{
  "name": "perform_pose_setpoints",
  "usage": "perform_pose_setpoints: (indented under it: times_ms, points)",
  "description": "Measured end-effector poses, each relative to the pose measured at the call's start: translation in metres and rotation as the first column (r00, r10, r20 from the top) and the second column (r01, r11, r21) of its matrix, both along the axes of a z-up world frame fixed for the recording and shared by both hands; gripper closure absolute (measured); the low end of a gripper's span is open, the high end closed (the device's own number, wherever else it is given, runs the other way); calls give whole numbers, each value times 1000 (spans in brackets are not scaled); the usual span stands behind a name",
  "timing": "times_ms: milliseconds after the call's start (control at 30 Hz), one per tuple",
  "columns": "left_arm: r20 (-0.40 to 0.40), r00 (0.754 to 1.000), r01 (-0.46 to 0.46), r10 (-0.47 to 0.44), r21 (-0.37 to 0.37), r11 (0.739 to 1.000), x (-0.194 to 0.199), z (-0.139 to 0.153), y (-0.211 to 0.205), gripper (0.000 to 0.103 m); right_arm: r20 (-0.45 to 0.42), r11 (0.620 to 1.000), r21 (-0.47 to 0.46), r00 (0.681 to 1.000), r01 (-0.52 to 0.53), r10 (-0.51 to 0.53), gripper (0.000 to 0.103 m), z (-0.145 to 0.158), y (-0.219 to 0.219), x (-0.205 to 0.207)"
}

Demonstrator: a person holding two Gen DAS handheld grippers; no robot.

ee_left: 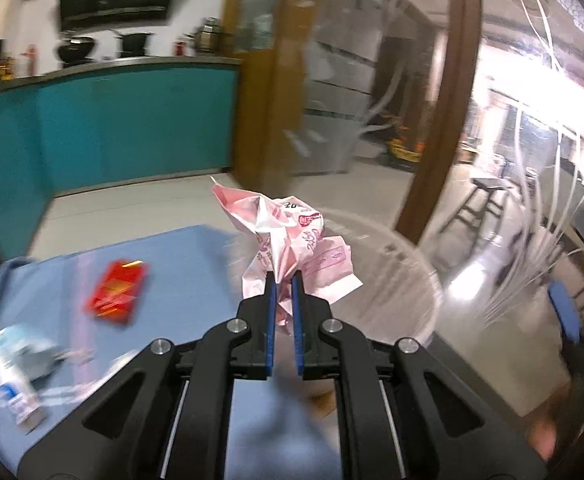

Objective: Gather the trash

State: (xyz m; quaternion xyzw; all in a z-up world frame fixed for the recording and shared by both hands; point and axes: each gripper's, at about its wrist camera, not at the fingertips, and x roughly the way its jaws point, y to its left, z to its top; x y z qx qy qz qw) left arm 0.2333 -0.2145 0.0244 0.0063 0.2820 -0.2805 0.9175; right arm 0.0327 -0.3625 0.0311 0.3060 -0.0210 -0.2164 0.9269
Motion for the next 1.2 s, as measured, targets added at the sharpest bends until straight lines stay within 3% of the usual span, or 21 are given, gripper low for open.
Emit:
perform_pose_setpoints:
  times_ms: [100, 300, 367, 400, 433, 500, 633, 733, 867, 1000, 1067, 1167, 1200]
  points:
    - [-32, 998, 48, -47, 29, 998, 17, -11, -41, 95, -1, 1000, -4, 1000, 17, -17, 3, -1, -4, -4]
    - [-40, 996, 80, -78, 48, 996, 19, -21, -69, 93, -13, 1000, 7, 1000, 12, -12, 3, -6, -11, -4]
    - [-31, 997, 74, -72, 80, 994, 20, -24, -71, 73, -16, 1000, 13, 1000, 2, -2, 3, -6, -11, -3]
    - [-29, 998, 64, -62, 97, 993, 20, -25, -68, 31, -21, 1000, 10, 1000, -5, 6, 3, -6, -10, -2]
    - [-11, 999, 43, -42, 103, 994, 19, -25, -64, 14, -24, 1000, 3, 1000, -10, 10, 3, -5, -7, -1]
    - [57, 998, -14, 8, 103, 995, 7, -19, -38, 13, -21, 999, -32, 999, -28, 27, 3, -1, -1, -1]
    - [86, 991, -114, 104, 116, 987, -16, -3, 28, 7, -56, 987, -115, 993, -113, 107, 3, 6, 19, 9]
    - [139, 952, -290, 273, 123, 949, -45, 9, 105, 4, -123, 964, -163, 974, -209, 190, 3, 6, 39, 24]
    - [97, 886, -462, 453, 112, 880, -71, 3, 186, 4, -252, 903, -209, 913, -376, 322, 3, 2, 77, 49]
    - [1, 797, -600, 604, 110, 792, -86, -20, 242, 4, -382, 816, -217, 816, -536, 434, 3, -8, 118, 68]
    - [-5, 783, -616, 622, 125, 778, -89, -36, 251, 4, -453, 769, -193, 750, -610, 482, 3, -16, 137, 76]
    - [4, 795, -600, 607, 163, 784, -83, -46, 250, 4, -523, 732, -170, 690, -659, 500, 3, -27, 154, 82]
    - [13, 795, -600, 606, 167, 783, -82, -47, 246, 4, -532, 729, -175, 687, -662, 495, 3, -29, 158, 79]
